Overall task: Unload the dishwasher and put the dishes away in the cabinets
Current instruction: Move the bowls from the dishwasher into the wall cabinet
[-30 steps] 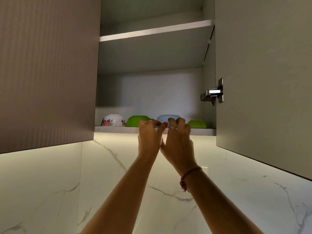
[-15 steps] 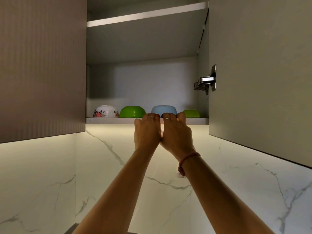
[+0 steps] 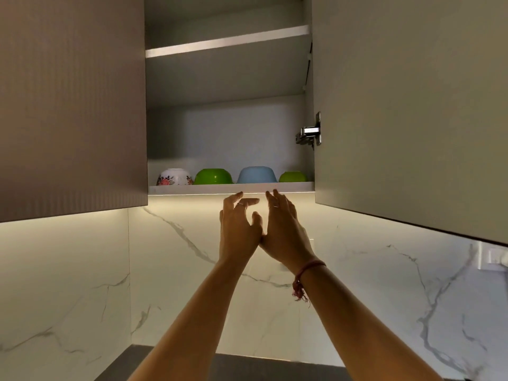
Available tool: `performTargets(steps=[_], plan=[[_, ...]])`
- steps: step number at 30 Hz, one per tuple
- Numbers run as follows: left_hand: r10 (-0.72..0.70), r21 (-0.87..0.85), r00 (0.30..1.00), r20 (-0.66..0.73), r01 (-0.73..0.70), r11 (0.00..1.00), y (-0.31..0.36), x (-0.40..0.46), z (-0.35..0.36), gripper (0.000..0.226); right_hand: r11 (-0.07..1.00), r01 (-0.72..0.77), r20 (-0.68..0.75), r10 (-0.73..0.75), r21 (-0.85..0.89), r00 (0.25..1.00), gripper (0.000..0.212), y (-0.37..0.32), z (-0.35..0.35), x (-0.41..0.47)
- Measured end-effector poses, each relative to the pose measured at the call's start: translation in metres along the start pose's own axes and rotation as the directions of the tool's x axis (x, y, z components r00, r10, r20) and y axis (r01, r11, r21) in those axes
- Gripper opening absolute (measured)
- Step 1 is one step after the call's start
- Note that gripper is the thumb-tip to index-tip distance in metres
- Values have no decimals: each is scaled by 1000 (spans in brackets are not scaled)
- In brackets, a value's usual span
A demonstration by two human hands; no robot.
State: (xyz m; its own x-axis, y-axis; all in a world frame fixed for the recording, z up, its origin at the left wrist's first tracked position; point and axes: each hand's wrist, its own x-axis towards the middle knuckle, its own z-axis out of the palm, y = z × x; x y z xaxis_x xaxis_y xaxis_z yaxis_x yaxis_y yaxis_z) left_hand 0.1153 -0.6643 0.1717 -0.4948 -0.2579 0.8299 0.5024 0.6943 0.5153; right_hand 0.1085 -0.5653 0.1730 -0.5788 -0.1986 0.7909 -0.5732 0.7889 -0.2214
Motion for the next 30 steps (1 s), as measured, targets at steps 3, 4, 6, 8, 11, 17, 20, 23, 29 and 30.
performTargets(steps=[3,4,6,8,11,17,20,23,29,30], plan=[[-11,-55,1000,3,11,998,13,-29,-12,26,998,-19,-60,23,52,998,70,-7,-15,-31],[-25,-67,1000,10,25,997,18,-38,-17,26,996,-31,-77,37,80,996,66,-10,-21,-41],[-49,-81,999,21,50,995,31,-59,-29,25,990,-60,-103,74,127,992,61,-17,-33,-64],[-51,-87,998,28,53,995,43,-82,-41,23,988,-74,-107,89,134,990,57,-25,-47,-89],[-51,-98,998,31,54,994,63,-114,-60,22,986,-74,-111,92,152,990,56,-34,-71,-127],[-55,-134,997,60,62,989,102,-171,-93,24,918,-255,-75,290,303,954,58,-50,-122,-191],[-80,-171,996,45,87,981,120,-186,-105,24,882,-275,-85,330,383,940,61,-61,-148,-210],[-88,-189,995,35,94,977,142,-194,-116,24,832,-290,-114,385,474,916,60,-70,-178,-215],[-72,-231,997,16,73,970,173,-200,-130,24,659,-299,-113,505,690,856,66,-80,-220,-219],[-74,-239,997,9,74,968,178,-201,-131,24,659,-279,-136,505,699,852,67,-81,-226,-219]])
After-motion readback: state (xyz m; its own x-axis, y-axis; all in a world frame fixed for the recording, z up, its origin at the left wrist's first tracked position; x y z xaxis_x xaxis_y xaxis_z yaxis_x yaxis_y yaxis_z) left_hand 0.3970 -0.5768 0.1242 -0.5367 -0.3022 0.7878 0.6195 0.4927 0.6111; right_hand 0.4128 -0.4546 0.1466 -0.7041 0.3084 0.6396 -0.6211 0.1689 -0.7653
